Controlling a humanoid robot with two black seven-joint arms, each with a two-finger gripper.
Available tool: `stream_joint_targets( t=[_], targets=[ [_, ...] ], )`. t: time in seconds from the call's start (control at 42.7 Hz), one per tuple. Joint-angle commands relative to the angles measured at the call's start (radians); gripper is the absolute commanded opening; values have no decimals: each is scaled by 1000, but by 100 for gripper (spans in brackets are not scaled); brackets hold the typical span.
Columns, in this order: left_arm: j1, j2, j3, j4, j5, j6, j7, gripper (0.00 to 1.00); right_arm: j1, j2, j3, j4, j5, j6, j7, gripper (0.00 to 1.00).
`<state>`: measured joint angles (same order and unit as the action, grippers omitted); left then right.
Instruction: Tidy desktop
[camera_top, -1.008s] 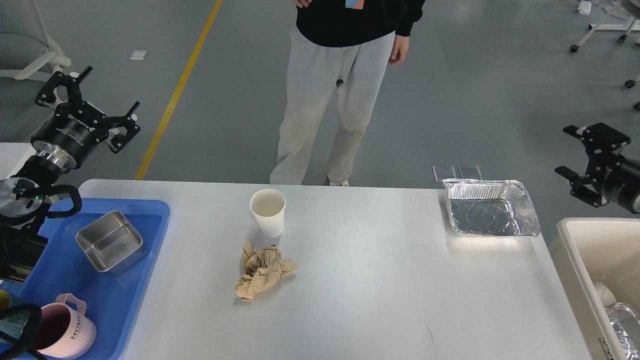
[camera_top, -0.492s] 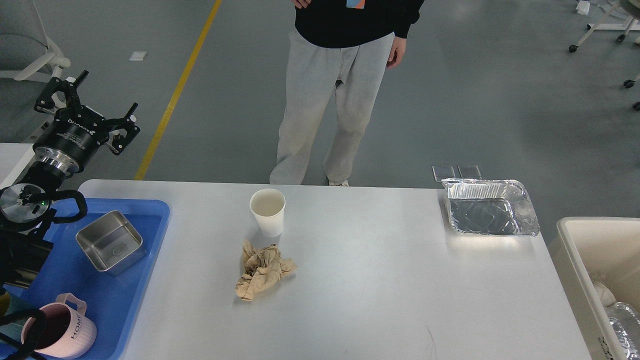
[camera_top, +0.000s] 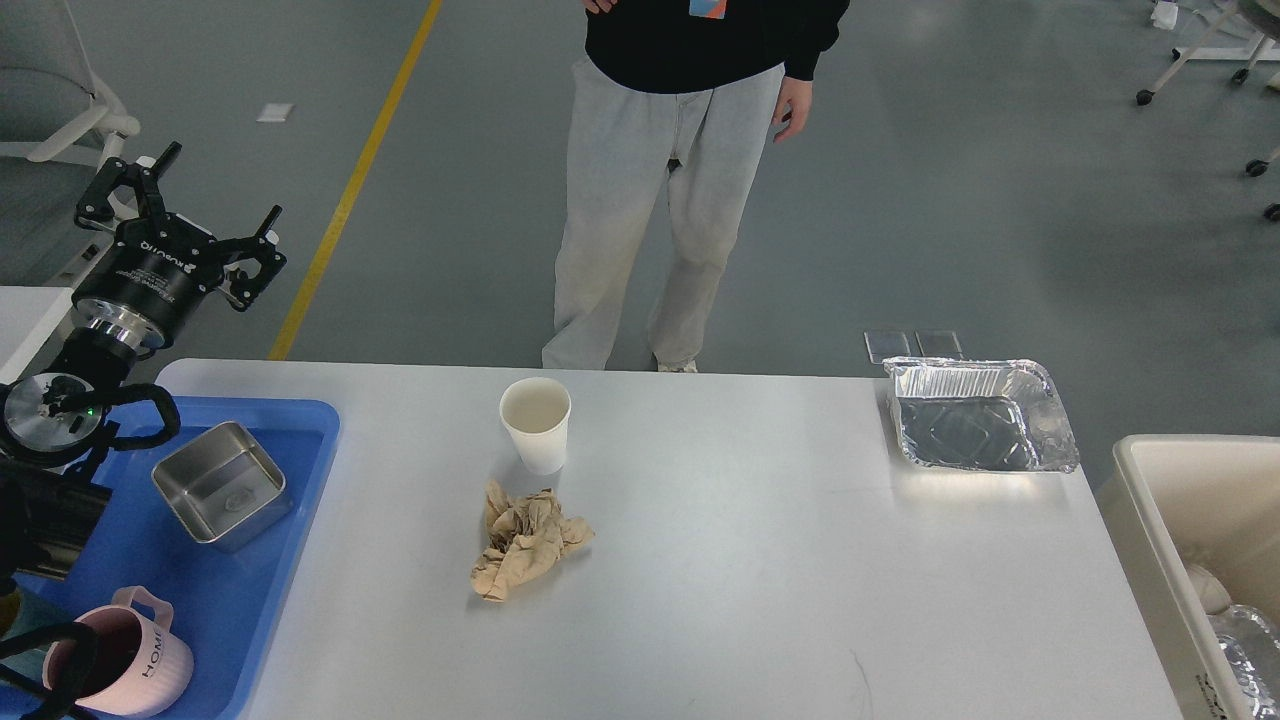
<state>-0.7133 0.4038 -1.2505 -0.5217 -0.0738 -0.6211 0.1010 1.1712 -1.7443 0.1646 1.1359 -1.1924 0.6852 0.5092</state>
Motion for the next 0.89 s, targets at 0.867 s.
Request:
stream_joint_targets(
  t=[0.867],
  targets=[
    [89, -22, -23, 0, -18, -11, 17, 98, -70, 1029, -276, -925, -182, -214, -6, 100]
  ],
)
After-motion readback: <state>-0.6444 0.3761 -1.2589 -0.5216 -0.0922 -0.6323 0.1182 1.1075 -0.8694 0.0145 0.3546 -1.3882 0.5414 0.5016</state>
